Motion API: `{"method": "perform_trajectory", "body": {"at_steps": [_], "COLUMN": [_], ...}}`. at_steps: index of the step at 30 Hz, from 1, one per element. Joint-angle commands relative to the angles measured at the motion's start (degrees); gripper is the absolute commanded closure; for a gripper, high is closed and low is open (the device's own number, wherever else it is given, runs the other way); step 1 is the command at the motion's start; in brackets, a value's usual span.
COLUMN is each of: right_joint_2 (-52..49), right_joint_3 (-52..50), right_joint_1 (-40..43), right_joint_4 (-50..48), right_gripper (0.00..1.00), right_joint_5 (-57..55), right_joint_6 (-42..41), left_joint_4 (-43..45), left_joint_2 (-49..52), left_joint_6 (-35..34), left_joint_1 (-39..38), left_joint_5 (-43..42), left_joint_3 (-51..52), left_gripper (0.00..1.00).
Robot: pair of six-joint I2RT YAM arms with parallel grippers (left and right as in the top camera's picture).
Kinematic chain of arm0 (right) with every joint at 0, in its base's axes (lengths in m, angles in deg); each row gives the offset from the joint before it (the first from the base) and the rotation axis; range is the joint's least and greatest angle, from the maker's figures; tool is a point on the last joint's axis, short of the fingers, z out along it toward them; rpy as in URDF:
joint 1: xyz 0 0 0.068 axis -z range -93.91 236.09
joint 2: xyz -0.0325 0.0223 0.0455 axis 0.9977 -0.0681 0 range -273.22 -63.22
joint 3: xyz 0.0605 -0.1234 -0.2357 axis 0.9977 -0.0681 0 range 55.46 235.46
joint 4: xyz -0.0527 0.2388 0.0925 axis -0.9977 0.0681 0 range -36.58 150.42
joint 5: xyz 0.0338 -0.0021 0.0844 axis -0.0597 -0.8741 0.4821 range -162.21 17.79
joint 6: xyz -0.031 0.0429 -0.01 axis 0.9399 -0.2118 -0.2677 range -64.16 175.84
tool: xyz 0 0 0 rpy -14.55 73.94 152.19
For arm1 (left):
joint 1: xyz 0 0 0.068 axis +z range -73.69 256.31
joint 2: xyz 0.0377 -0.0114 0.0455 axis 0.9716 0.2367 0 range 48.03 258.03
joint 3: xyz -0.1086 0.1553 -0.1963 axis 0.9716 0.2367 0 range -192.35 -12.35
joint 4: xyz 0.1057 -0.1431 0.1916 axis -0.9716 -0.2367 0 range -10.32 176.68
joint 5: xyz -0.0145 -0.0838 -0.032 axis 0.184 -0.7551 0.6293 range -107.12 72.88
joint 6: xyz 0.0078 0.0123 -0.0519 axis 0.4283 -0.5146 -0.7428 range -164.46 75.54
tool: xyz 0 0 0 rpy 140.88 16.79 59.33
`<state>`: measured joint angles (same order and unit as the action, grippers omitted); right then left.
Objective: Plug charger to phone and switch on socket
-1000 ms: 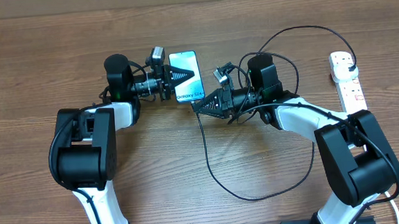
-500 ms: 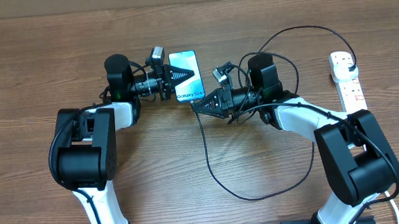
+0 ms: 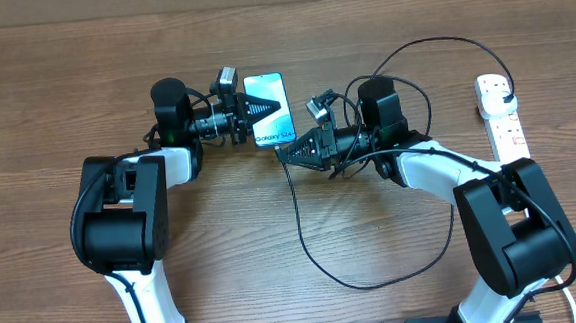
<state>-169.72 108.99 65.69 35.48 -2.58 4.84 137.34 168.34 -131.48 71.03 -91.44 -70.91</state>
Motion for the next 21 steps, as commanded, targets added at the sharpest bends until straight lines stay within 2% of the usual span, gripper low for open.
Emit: {"method": "perform_trajectory", "body": {"at_steps": [1, 21], "right_joint_2": [-0.3, -0.3], "right_joint_3": [0.0, 0.0], "right_joint_1": [-0.3, -0.2], "right_joint_4": [-0.2, -0.9], "right_gripper": [0.96, 0.96], "right_joint_5": [-1.5, -2.8], "right_joint_6": [-0.3, -1.6], "left_joint_4": [0.6, 0.6], "left_joint_2": [0.0, 0.0], "left_joint_6": [0.4, 0.5], "left_joint_1": [-0.5, -0.8], "left_joint_5": [-0.1, -0.4], "left_joint_3": [-1.2, -1.2], "left_gripper": [0.96, 0.95]}}
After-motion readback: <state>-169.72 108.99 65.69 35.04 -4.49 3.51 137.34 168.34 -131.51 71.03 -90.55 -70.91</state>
